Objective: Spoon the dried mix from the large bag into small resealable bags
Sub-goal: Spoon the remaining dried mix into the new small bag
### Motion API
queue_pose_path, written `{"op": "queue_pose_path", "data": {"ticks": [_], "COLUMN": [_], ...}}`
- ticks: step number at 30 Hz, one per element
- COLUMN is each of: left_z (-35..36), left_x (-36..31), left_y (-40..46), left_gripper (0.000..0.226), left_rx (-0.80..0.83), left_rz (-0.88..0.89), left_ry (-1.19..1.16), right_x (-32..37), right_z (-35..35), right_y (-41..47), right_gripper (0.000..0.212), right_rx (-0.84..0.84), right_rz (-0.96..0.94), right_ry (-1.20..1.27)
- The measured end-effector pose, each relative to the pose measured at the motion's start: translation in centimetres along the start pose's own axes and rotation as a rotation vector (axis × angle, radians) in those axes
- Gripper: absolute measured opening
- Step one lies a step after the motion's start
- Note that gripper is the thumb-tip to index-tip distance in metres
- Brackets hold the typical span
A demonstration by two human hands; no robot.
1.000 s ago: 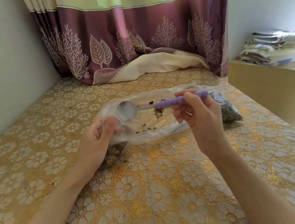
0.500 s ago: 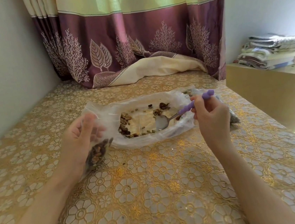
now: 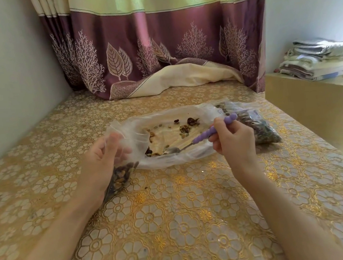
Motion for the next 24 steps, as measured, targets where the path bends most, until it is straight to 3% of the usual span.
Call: {"op": "queue_pose_path", "data": {"ticks": [11,15,24], "left_z": [0.0,0.1,0.1], "left_x": [0.5,0.5,1.1], "left_y": [0.4,0.3,0.5], "left_gripper": [0.044,0.041,0.047], "left_rx": [-0.014,0.009,0.014], "left_rz": [0.018,0.058,0.113], "left_ry": [-0.006,0.02,0.05], "right_x": [0.0,0.3,3.1], "right_z": [0.4,0.4,1.1], "right_y": [0.0,-0.1,0.3], "right_gripper": [0.033,0.04,0.028], "right_rx": [-0.018,-0.042,-0.023], "right_rz": [0.186,0.171,0.037], "right_ry": [0.199,0.24,0.322]}}
Point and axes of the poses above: each hand's wrist, its own y-axis towards the middle knuckle, its own z-axis out of the palm, x = y × z, the point moved 1 cm from there along y, towards the middle knuckle, and after that the axes turned 2 degrees about -x, right-handed, at the moved point
